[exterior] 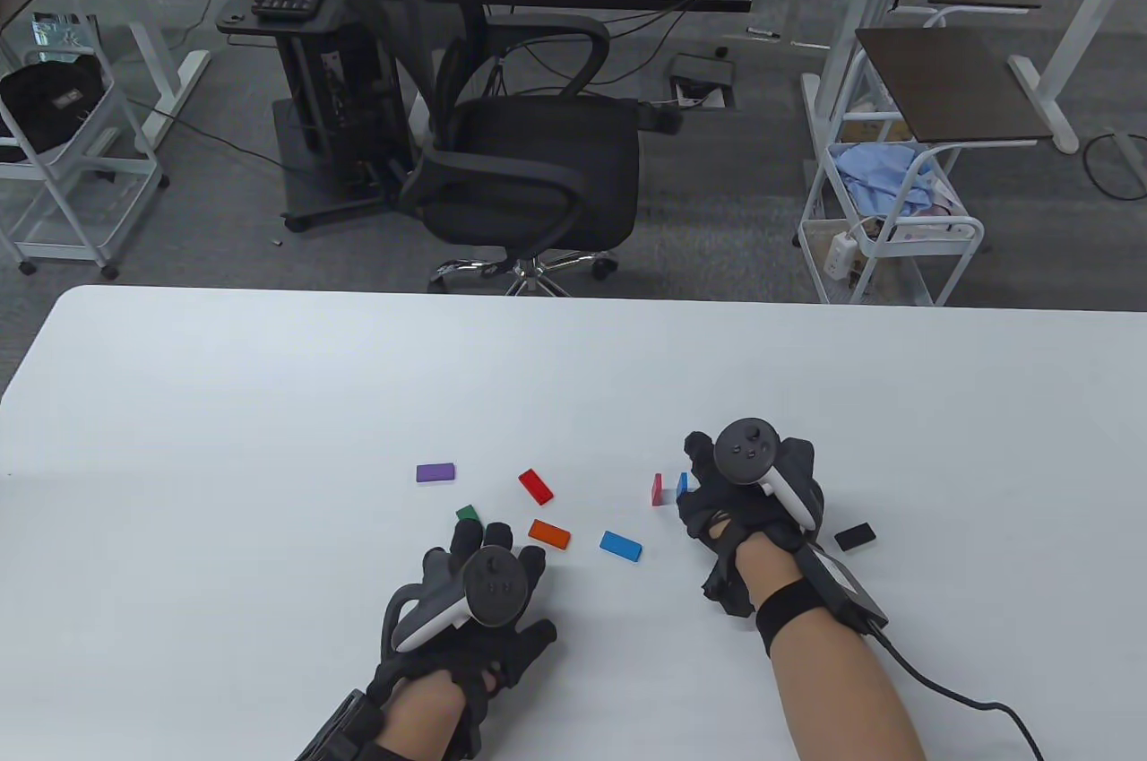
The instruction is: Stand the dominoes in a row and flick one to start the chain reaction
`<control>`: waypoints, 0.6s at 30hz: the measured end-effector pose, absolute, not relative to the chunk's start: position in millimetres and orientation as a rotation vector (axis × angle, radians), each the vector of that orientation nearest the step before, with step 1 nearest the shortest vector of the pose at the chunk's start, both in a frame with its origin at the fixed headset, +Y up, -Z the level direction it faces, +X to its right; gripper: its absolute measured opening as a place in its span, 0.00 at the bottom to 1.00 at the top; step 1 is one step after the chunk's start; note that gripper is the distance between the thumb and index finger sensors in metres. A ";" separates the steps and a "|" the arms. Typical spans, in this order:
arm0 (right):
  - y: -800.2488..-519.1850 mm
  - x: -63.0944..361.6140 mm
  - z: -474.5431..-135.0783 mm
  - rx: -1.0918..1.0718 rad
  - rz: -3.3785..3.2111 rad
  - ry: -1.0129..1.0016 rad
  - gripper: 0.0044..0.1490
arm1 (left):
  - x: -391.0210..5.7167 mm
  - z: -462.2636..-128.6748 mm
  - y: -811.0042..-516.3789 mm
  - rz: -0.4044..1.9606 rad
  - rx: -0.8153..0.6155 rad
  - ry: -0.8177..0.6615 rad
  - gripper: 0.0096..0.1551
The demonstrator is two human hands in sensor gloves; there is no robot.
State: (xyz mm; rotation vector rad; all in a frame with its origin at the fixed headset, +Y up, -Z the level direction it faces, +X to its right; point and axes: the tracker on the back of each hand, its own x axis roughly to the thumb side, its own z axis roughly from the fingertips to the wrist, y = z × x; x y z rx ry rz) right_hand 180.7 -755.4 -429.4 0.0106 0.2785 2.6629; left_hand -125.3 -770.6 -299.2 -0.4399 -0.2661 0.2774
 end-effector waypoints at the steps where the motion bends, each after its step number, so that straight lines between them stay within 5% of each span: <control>1: -752.7 182.7 -429.0 0.008 2.667 0.275 0.46 | -125.2 -299.2 -770.7 0.277 -0.439 -0.266 0.48; 9: -731.3 207.9 -422.0 -0.084 2.678 0.225 0.46 | -124.3 -298.7 -770.5 0.271 -0.433 -0.271 0.48; 18: -740.2 221.1 -418.0 -0.216 2.739 0.327 0.47 | -123.8 -298.6 -770.8 0.270 -0.431 -0.274 0.48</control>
